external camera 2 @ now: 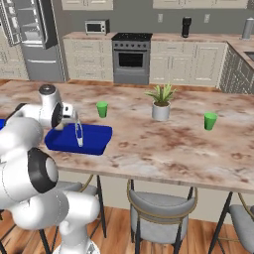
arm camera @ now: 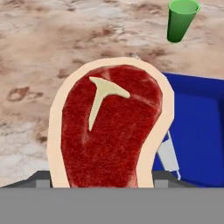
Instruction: Gather the eggplant and sweet potato from the fridge and place them on a tray on the dining counter. Then gather the steak and chicken drumstick from the fridge and place them on the other tray.
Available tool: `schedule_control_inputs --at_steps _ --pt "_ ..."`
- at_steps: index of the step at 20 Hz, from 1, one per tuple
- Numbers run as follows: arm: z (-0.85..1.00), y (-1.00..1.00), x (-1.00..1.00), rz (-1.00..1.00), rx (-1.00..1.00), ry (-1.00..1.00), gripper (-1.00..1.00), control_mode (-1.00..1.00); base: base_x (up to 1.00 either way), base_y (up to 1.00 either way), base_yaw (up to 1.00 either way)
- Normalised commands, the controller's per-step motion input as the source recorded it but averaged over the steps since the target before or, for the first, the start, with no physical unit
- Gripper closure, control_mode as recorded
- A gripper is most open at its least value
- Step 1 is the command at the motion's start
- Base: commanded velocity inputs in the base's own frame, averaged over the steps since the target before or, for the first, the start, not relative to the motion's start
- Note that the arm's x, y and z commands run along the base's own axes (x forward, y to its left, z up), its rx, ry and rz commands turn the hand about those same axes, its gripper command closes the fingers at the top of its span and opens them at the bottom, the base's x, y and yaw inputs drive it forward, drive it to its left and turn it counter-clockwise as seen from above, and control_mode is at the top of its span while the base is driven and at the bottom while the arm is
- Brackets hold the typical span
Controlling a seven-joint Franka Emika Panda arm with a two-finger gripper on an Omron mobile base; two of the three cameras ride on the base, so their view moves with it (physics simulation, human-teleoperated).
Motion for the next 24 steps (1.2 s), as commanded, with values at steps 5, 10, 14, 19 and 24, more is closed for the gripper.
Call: schedule_control_inputs --at_steps 5,10,14,19,24 --pt "-0.35 0.00 0.16 0.00 0.00 0.00 1.00 -1.00 0.00 0.00 0.00" --pt "-0.31 0.01 0.12 0.00 0.00 0.00 1.00 -1.00 0.00 0.00 0.00" --pt "-0.28 0.07 0.10 0.00 0.00 0.00 1.00 -1.00 0.00 0.00 0.00" --pt "-0.20 0.12 0.01 0.00 0.00 0.00 1.00 -1.00 0.00 0.00 0.00" --pt "-0.13 0.13 0.00 0.00 0.00 0.00 1.00 -1.00 0.00 0.00 0.00"
